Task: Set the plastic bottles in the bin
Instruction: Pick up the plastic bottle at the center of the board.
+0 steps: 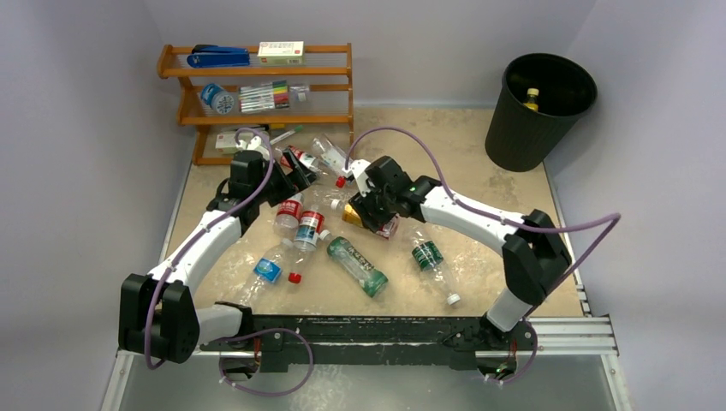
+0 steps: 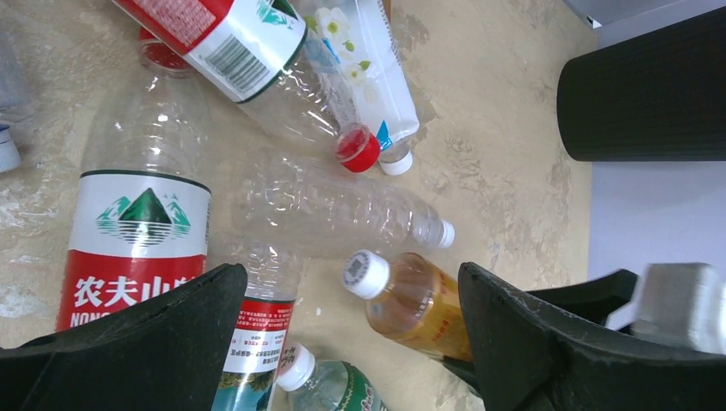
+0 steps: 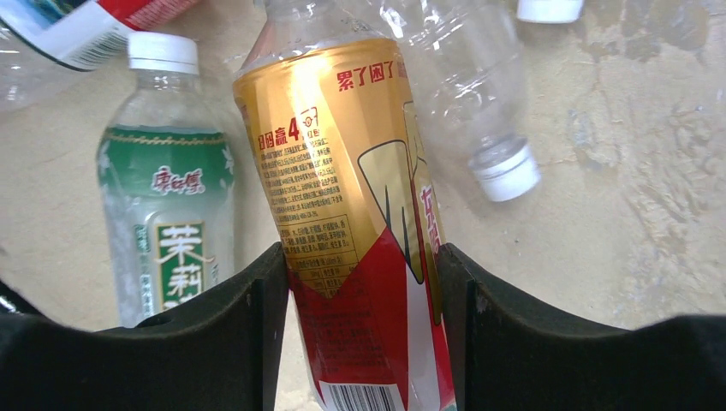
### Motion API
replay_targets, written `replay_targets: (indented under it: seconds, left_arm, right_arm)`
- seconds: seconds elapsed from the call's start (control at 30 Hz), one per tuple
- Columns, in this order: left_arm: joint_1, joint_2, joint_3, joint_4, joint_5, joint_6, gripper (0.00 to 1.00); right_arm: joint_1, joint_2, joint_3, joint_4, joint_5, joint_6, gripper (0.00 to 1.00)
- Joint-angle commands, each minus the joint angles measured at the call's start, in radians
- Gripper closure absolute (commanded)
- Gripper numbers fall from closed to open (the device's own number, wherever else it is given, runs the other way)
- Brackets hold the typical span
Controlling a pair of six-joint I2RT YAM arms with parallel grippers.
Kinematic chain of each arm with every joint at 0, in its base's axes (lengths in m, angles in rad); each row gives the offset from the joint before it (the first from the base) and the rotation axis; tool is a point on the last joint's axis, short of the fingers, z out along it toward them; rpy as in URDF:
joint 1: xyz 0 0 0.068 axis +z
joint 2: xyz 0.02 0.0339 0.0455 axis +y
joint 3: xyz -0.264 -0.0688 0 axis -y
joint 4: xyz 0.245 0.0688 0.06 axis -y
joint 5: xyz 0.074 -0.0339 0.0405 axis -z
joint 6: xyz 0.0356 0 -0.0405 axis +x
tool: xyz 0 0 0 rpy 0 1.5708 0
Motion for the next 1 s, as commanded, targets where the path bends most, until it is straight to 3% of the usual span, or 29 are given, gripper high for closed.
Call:
replay_targets:
  seconds: [0.0, 0.43, 0.97]
  left_arm:
    - [-0.005, -0.03, -0.004, 0.041, 0.001, -0.007, 0.05]
    - [-0.005, -0.045, -0.008, 0.036, 0.001, -0.006, 0.05]
    - [-0.005, -0.043, -0.018, 0.052, 0.007, -0.01, 0.05]
  right_arm:
    - [0.004, -0.073, 0.039, -0.053, -0.012, 0.03, 0.58]
    - [-0.082, -0.101, 0.114, -0.067, 0.101, 0.11, 0.6]
    - [-0.492, -0.129, 0.366, -0.089, 0.083, 0.16, 0.6]
